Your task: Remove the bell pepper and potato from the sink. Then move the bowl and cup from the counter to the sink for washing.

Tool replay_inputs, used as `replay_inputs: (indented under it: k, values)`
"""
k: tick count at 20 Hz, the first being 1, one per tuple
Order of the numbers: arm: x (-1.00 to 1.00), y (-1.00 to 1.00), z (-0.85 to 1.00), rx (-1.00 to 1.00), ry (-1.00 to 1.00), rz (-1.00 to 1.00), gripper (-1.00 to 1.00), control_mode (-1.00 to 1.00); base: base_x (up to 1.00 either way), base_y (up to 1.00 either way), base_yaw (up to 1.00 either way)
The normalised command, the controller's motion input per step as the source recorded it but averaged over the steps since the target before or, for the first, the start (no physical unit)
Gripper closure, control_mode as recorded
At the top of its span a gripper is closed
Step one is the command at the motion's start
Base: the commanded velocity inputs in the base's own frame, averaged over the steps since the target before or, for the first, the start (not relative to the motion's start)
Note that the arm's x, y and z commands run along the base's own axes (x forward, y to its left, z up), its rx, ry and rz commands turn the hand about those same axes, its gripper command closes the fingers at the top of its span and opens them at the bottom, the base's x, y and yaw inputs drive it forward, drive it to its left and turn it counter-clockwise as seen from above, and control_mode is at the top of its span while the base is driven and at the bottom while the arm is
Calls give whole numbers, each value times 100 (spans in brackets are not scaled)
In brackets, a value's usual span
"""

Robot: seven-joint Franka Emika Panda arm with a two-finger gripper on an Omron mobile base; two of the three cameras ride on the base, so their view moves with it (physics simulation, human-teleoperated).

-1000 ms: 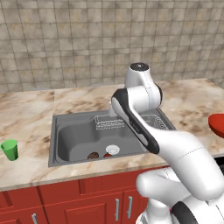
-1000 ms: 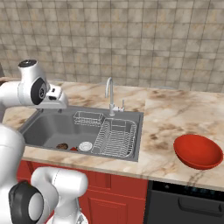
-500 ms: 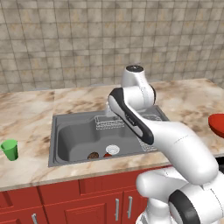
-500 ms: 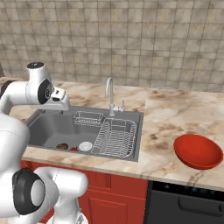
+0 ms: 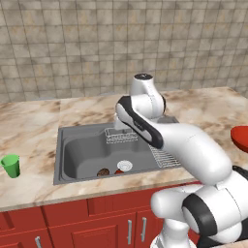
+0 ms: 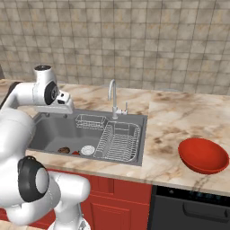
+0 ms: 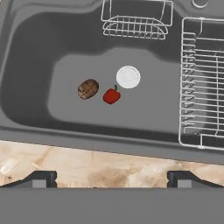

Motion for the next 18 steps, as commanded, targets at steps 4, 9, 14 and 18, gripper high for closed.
replay_inputs:
  k: [4,9,14,18]
  values:
    - [18,0,-24,0,2,-1,-100,-100,0,0,0]
    - [10,0,-25,0,2,-4,-100,-100,0,0,0]
    - [0,0,-24,0,1,-3,-100,-100,0,0,0]
    - [0,0,-22,0,1,-4,-100,-100,0,0,0]
